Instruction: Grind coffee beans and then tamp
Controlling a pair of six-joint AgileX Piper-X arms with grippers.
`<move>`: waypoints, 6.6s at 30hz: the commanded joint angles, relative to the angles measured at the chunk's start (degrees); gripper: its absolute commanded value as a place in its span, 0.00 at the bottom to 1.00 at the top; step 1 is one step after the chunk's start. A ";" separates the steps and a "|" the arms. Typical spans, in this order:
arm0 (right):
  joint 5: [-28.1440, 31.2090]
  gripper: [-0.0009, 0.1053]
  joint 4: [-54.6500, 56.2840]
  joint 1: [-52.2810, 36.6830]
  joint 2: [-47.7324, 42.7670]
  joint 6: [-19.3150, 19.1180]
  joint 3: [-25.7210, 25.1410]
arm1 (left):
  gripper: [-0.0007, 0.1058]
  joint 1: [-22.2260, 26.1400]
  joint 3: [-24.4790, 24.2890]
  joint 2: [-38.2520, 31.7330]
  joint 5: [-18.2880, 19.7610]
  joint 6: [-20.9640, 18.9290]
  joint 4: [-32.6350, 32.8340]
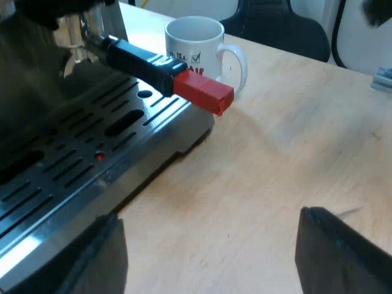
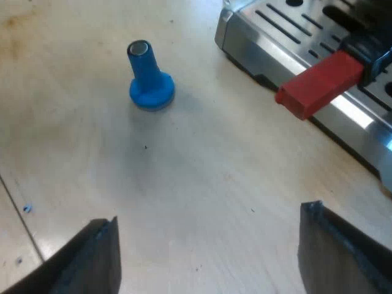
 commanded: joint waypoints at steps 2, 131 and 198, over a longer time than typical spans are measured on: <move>6.83 0.60 -8.23 4.77 1.23 3.35 3.26 | 0.57 -0.23 -0.20 -0.04 0.48 0.04 -1.36; 65.22 0.55 -29.20 29.68 26.94 20.50 -5.80 | 0.57 -0.23 -0.20 -0.04 0.48 0.04 -1.89; 30.26 0.55 -11.70 0.49 47.10 40.11 -17.02 | 0.57 -0.23 -0.20 -0.04 0.48 0.04 -1.77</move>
